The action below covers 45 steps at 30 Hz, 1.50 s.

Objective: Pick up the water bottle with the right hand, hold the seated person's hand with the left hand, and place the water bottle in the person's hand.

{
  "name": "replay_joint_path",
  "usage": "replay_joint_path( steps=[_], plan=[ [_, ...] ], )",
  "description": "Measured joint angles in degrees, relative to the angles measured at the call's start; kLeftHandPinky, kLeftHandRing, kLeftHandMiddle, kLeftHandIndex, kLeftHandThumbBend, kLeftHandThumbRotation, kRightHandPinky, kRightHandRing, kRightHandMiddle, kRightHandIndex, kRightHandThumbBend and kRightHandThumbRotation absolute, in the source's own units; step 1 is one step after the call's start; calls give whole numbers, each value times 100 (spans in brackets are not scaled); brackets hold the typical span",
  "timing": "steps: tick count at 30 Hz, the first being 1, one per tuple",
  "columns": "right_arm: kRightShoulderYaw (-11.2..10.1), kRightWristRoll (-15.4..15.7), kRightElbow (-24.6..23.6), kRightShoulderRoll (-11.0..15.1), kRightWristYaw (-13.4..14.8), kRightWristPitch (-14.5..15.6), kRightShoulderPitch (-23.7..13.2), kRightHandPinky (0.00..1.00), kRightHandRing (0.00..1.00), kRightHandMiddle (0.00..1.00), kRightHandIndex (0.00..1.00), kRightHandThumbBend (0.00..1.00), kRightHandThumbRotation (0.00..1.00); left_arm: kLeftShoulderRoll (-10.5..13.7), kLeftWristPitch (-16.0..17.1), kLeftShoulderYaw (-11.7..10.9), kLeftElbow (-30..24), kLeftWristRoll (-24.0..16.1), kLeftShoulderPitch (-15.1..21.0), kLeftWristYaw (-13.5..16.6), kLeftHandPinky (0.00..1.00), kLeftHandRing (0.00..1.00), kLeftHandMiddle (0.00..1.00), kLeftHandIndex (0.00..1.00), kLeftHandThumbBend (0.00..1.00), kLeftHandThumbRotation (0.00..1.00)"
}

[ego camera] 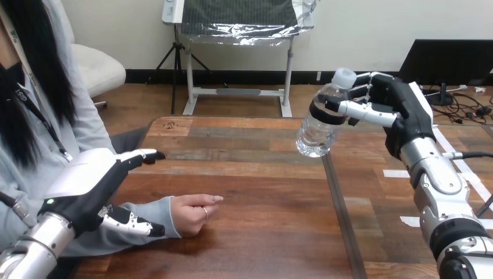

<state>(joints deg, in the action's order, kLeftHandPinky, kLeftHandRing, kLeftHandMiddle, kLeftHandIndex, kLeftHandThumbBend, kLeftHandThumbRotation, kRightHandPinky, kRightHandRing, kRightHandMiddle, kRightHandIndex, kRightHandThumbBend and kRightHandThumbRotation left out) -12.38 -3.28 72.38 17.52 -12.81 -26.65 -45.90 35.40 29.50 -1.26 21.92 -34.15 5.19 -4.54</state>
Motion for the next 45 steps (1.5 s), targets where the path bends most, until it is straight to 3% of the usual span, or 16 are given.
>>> replay_joint_path(
  steps=[24,45],
  plan=[
    [-18,-343,-466,-50,-438,-49,174,26,33,41,42,71,0,217,180,689,1201,-206,551,59,76,78,77,78,100,30],
    [-18,-385,-807,-143,-611,-73,288,24,32,40,41,69,0,383,365,1159,1729,-238,956,-117,59,66,71,73,100,32]
  ],
)
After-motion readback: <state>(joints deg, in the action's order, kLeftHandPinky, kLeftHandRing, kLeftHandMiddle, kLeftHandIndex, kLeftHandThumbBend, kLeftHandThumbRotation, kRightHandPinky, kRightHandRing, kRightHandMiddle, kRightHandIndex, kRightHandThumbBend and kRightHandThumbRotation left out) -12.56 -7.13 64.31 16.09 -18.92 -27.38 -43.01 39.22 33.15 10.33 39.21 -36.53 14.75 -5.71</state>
